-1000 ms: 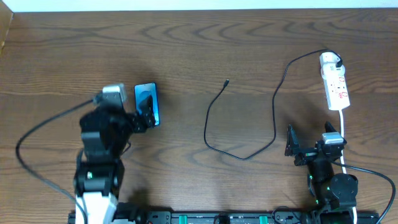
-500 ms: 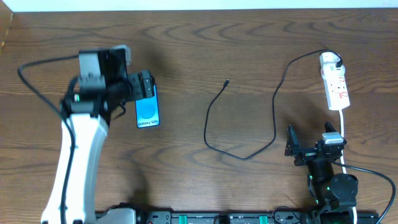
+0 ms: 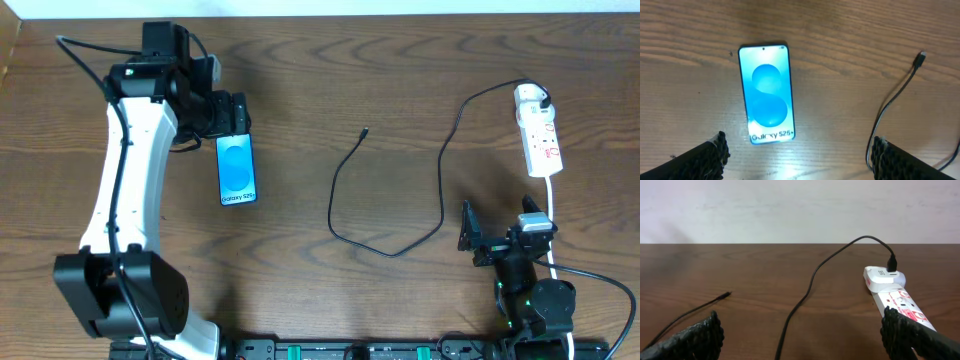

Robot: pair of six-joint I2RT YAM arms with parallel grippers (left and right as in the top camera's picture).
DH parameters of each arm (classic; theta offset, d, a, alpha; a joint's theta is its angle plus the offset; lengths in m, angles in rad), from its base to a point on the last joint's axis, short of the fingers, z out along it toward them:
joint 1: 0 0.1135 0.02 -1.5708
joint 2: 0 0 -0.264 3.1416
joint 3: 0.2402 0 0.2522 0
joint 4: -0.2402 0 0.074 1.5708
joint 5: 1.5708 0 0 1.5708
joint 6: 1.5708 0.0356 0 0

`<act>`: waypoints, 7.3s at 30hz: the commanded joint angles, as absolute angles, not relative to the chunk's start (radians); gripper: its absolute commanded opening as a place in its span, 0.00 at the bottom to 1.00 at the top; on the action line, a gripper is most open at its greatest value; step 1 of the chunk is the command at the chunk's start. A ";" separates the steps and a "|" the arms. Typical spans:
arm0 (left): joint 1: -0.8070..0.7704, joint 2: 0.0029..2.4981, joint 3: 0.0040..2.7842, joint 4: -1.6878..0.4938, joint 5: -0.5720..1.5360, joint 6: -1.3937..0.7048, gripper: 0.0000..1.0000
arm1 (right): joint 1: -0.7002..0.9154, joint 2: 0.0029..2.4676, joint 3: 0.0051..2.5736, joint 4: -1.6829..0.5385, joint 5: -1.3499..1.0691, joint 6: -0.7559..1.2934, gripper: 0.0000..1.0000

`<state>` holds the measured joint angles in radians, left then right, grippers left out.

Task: Plug charger to phone and switch on socket
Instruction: 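Move the left gripper over the blue phone and lower onto it, then close the left gripper on the phone's bottom edge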

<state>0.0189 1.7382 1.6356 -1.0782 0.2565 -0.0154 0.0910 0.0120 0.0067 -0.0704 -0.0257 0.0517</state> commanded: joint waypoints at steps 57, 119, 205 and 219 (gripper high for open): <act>0.018 2.090 1.536 -0.951 0.118 -0.105 0.92 | 0.097 0.006 0.006 -0.075 -0.021 0.055 0.99; -0.019 2.092 1.397 -0.794 0.110 -0.162 0.92 | 0.097 0.006 0.006 -0.075 -0.020 0.054 0.99; -0.019 2.091 1.353 -0.740 0.111 -0.151 0.68 | 0.097 0.006 0.006 -0.075 -0.021 0.054 0.99; -0.019 2.081 1.401 -0.767 0.111 -0.151 0.68 | 0.097 0.006 0.006 -0.075 -0.021 0.055 0.99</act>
<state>-0.0158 2.0499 1.3853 -0.7624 0.0700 -0.1566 0.0910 0.0120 0.0067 -0.0704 -0.0257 0.0517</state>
